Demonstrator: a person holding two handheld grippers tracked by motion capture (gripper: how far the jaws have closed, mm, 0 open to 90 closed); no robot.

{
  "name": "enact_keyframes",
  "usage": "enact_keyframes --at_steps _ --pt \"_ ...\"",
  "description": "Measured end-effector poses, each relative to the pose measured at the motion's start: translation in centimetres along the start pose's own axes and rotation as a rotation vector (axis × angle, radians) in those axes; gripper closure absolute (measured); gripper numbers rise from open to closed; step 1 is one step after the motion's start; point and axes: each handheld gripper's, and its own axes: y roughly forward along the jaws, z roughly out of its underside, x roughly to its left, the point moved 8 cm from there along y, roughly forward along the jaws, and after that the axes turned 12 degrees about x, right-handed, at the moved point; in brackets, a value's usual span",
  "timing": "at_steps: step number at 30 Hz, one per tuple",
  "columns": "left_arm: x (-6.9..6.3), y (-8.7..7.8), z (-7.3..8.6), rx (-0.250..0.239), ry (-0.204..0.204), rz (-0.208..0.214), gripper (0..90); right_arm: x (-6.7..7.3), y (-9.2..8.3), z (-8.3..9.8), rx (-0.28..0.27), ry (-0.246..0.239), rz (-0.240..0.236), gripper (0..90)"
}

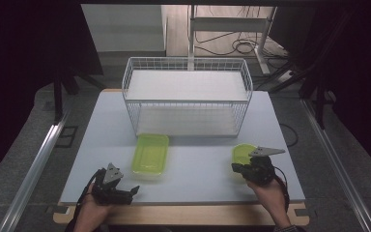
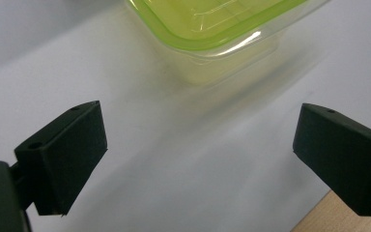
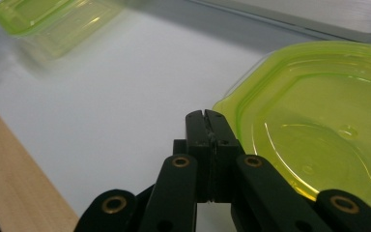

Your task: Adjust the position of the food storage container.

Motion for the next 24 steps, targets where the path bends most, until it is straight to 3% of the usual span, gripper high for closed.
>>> enact_keyframes --at_steps 7,13,16,19,20,22,24 --pt "0.0 0.1 0.0 0.015 -0.006 -0.006 5.7 -2.1 -0.8 0.2 -0.019 0.047 0.037 88.9" --pt "0.4 -0.1 0.0 0.006 -0.031 0.001 13.1 -2.9 -1.1 0.4 -0.024 0.066 0.049 88.8" --pt "1.4 -0.4 -0.1 0.009 -0.053 0.018 27.5 -2.4 -1.0 0.4 -0.019 0.052 0.048 88.6" --pt "2.3 -0.5 -0.2 0.007 -0.047 -0.012 46.2 -2.0 -0.8 0.4 -0.014 0.031 0.043 88.6" --pt "2.9 -0.4 -0.3 0.010 -0.052 -0.028 46.2 -1.8 -0.7 0.4 -0.010 0.020 0.043 88.4" --pt "3.9 0.1 -0.7 0.011 -0.066 -0.008 65.0 -1.2 -0.5 0.4 -0.008 -0.004 0.030 88.5" --pt "4.1 0.7 -1.2 0.022 -0.046 -0.006 74.0 -0.9 -0.3 0.4 -0.008 -0.019 0.022 88.7"
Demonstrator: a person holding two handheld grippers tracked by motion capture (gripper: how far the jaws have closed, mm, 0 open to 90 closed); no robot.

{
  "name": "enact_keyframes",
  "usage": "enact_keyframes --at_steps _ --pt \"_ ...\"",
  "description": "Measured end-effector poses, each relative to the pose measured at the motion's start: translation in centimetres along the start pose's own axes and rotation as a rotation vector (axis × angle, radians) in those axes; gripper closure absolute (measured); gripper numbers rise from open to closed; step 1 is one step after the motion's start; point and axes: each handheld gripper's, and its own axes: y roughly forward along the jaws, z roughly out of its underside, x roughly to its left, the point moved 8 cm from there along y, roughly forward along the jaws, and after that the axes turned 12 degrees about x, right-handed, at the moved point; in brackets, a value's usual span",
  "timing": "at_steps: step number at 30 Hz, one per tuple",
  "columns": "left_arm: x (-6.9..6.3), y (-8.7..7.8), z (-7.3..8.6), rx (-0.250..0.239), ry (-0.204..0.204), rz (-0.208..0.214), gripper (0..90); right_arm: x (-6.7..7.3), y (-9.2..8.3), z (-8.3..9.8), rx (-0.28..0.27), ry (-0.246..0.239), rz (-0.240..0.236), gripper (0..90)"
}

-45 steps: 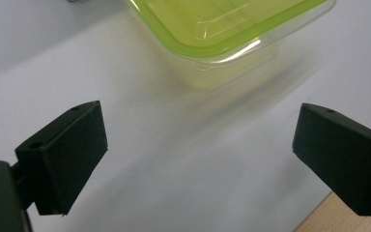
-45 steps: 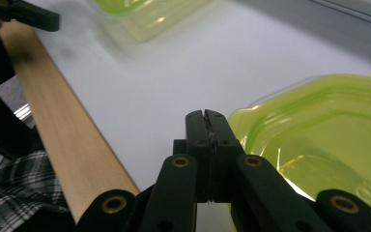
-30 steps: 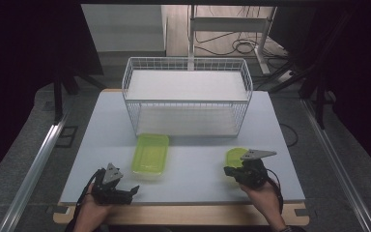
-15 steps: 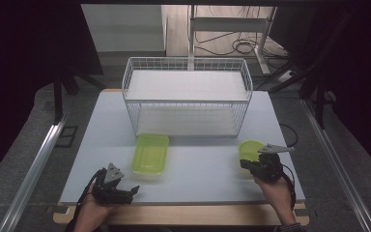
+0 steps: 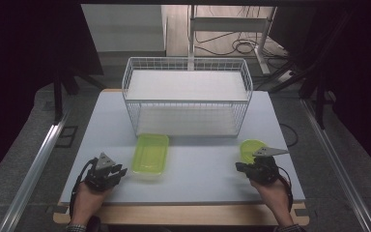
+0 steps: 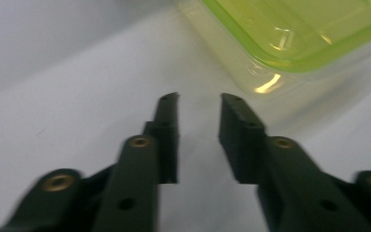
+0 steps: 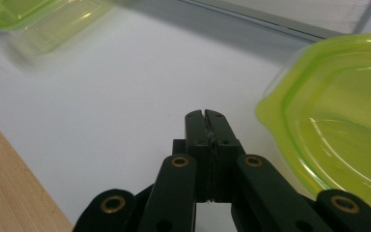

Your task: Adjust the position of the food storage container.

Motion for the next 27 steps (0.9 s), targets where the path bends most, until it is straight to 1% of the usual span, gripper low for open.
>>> enact_keyframes --at_steps 1,2,4,5,6,8,9,10,11,12,15,16,17,18,19,20,21,22,23,24,25,26,27 --pt "0.1 0.3 -0.4 0.004 0.016 -0.001 76.4 0.2 0.1 0.0 0.001 -0.006 -0.003 88.7" --pt "0.1 0.6 -0.7 0.006 0.022 0.004 78.8 0.3 0.2 0.0 0.001 -0.015 -0.005 88.7" --pt "0.1 1.3 -1.5 0.004 0.038 0.025 82.4 0.7 0.3 0.0 0.007 -0.028 -0.005 88.7" --pt "0.1 1.3 -1.5 0.004 0.038 0.025 83.1 0.7 0.3 0.0 0.007 -0.028 -0.005 88.7" --pt "0.1 1.8 -2.1 0.015 0.055 0.036 83.3 1.0 0.5 0.0 0.011 -0.041 -0.007 88.6" --pt "-0.4 2.1 -2.4 0.013 0.063 0.067 83.9 1.2 0.6 0.0 0.013 -0.046 -0.009 88.6" --pt "-0.7 2.1 -2.5 0.016 0.073 0.066 84.7 1.3 0.7 0.0 0.014 -0.046 -0.010 88.5" --pt "-0.7 2.1 -2.5 0.016 0.073 0.066 84.8 1.3 0.7 0.0 0.014 -0.046 -0.010 88.5" --pt "-1.1 2.1 -2.6 0.021 0.090 0.070 84.8 1.3 0.7 0.0 0.014 -0.048 -0.012 88.4" --pt "-1.8 2.1 -2.7 0.018 0.102 0.090 84.7 1.5 0.8 0.0 0.016 -0.048 -0.015 88.4" --pt "-3.3 2.3 -3.1 0.025 0.129 0.115 84.1 1.7 0.8 0.0 0.011 -0.045 -0.023 88.6" --pt "-3.3 2.3 -3.1 0.025 0.129 0.115 83.5 1.7 0.8 0.0 0.009 -0.044 -0.027 88.6" --pt "-4.5 2.6 -3.4 0.030 0.160 0.134 82.9 1.7 0.9 -0.1 0.009 -0.044 -0.028 88.6" --pt "-4.5 2.6 -3.4 0.030 0.160 0.134 82.5 1.7 0.9 -0.1 0.009 -0.044 -0.028 88.6" --pt "-5.8 2.8 -3.9 0.037 0.194 0.154 82.2 1.7 0.9 -0.1 0.010 -0.044 -0.028 88.6" --pt "-5.8 2.8 -3.9 0.037 0.194 0.154 82.3 1.7 0.9 -0.1 0.010 -0.044 -0.028 88.6" --pt "-6.6 2.9 -4.1 0.034 0.214 0.175 82.3 1.7 1.0 -0.1 0.010 -0.045 -0.030 88.6" --pt "-7.2 3.0 -4.3 0.038 0.232 0.186 83.2 1.7 1.0 0.0 0.013 -0.047 -0.030 88.6" --pt "-7.8 2.9 -4.3 0.053 0.257 0.189 87.0 1.7 1.0 0.0 0.015 -0.045 -0.031 88.6" --pt "-7.8 2.9 -4.3 0.053 0.257 0.189 89.5 1.7 1.0 0.0 0.015 -0.045 -0.031 88.6" --pt "-7.7 2.7 -4.3 0.059 0.262 0.183 89.5 1.8 1.0 0.0 0.015 -0.045 -0.031 88.6" --pt "-6.9 2.4 -4.1 0.066 0.241 0.165 89.7 1.8 1.0 0.1 0.014 -0.045 -0.031 88.6" --pt "-6.9 2.4 -4.1 0.066 0.241 0.165 89.8 1.8 1.0 0.1 0.014 -0.044 -0.032 88.6"
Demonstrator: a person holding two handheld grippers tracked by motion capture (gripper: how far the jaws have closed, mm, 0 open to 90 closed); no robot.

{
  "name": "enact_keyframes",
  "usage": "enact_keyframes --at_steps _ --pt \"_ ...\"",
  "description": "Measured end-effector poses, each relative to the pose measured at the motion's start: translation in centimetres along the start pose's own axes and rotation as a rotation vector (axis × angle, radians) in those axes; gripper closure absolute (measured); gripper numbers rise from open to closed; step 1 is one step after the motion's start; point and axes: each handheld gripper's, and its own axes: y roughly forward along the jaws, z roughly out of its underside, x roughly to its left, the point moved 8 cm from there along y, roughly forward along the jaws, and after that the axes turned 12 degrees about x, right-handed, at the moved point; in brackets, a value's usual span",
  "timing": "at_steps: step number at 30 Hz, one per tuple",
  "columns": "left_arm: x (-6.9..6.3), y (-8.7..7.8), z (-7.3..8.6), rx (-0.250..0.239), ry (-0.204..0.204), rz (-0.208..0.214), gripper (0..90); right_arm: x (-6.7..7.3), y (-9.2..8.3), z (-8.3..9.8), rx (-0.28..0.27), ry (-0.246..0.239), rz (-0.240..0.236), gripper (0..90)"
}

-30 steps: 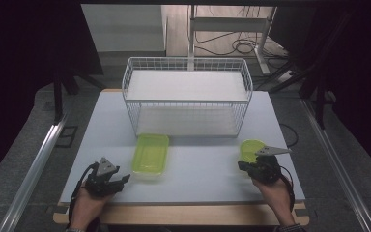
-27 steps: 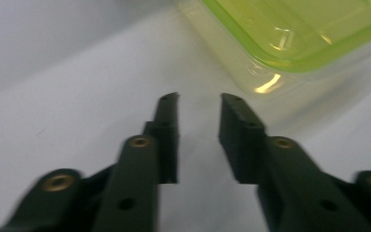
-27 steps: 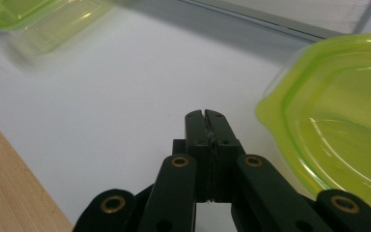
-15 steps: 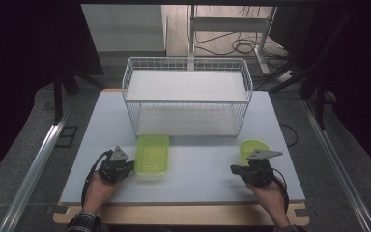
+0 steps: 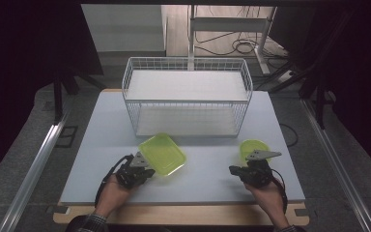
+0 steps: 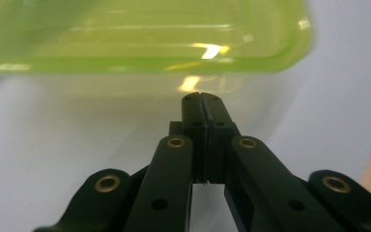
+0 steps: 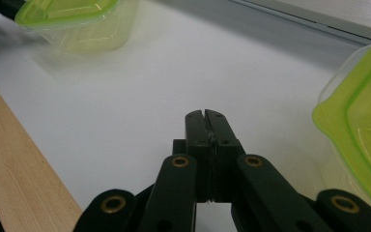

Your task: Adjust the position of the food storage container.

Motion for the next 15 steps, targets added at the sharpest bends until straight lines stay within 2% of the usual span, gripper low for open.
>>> enact_keyframes --at_steps 2,3,4,8,9,10,11,12,13,14,15 --pt "1.5 -0.8 0.3 -0.020 -0.049 -0.027 89.8 0.0 0.0 0.0 0.000 0.000 -0.001 88.6" --pt "3.2 -1.8 0.5 -0.050 -0.098 -0.047 89.8 0.1 0.1 -0.1 0.000 -0.003 -0.005 88.6" --pt "3.2 -1.8 0.5 -0.050 -0.098 -0.047 89.8 0.1 0.1 -0.1 0.000 -0.003 -0.005 88.6" --pt "6.2 -2.9 -0.8 -0.086 -0.132 -0.113 89.8 0.3 0.2 -0.2 0.006 -0.006 -0.010 88.6" --pt "7.7 -2.9 -1.9 -0.089 -0.143 -0.141 89.7 0.4 0.3 -0.2 0.004 -0.009 -0.011 88.6" --pt "8.3 -2.8 -2.5 -0.094 -0.152 -0.148 89.7 0.5 0.3 -0.2 0.002 -0.008 -0.012 88.6" --pt "8.3 -2.8 -2.5 -0.094 -0.152 -0.148 89.7 0.5 0.3 -0.2 0.002 -0.008 -0.012 88.6" --pt "9.4 -2.4 -3.5 -0.102 -0.166 -0.156 89.7 0.4 0.2 -0.2 -0.001 -0.006 -0.012 88.6" --pt "9.4 -2.4 -3.5 -0.102 -0.166 -0.156 89.7 0.4 0.2 -0.2 -0.001 -0.004 -0.012 88.5" --pt "10.4 -1.9 -4.4 -0.104 -0.182 -0.153 89.7 0.4 0.2 -0.2 -0.001 -0.002 -0.012 88.5" --pt "10.4 -1.9 -4.4 -0.104 -0.182 -0.153 89.6 0.4 0.2 -0.2 -0.001 -0.002 -0.012 88.5"
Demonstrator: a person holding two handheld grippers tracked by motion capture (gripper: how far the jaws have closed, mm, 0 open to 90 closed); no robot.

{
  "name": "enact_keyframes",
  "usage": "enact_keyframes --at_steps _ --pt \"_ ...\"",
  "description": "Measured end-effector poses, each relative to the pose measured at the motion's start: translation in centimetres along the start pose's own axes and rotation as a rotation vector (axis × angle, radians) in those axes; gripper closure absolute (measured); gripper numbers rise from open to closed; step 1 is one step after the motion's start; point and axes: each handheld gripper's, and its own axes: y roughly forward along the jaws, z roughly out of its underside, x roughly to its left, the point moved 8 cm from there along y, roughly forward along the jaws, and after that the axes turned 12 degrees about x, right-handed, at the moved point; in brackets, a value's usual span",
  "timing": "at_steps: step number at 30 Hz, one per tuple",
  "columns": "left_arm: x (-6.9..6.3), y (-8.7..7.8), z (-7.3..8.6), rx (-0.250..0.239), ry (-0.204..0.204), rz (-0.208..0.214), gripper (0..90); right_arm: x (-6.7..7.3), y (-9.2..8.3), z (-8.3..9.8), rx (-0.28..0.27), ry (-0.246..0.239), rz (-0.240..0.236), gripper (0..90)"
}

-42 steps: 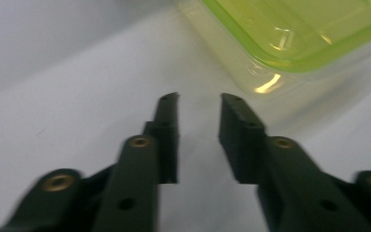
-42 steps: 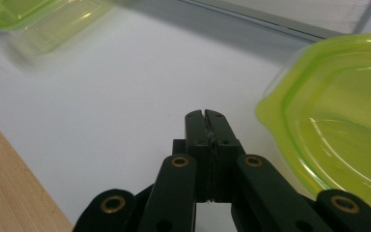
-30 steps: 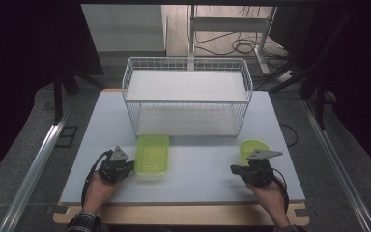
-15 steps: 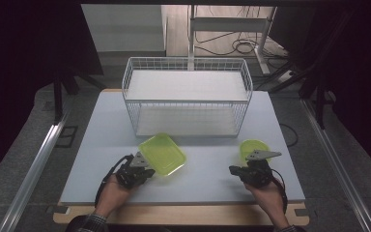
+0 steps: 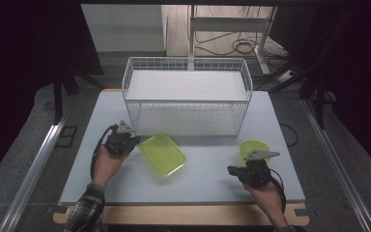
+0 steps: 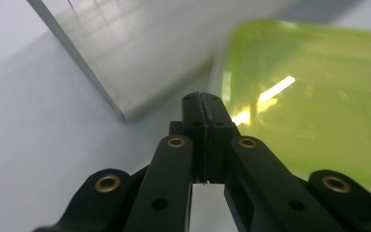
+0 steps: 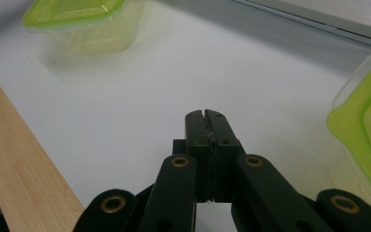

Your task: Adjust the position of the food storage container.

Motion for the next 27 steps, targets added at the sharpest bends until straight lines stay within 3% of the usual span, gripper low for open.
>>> enact_keyframes --at_steps 2,5,7,12,27 --pt "0.6 0.9 -0.5 0.025 0.001 -0.019 89.7 0.0 0.0 0.0 0.002 0.000 -0.001 88.5" --pt "0.4 2.4 -0.4 0.072 0.008 0.023 89.6 0.2 0.1 0.0 0.003 -0.002 -0.006 88.4" --pt "-0.1 2.5 -0.1 0.072 0.015 0.031 89.6 0.3 0.1 0.0 0.005 -0.006 -0.010 88.4" --pt "-1.3 1.9 1.0 0.060 0.009 0.066 89.6 0.8 0.3 -0.1 0.010 -0.012 -0.021 88.4" --pt "-6.2 0.1 2.7 0.039 0.051 0.131 89.5 1.3 0.9 -0.2 0.024 -0.025 -0.038 87.7"
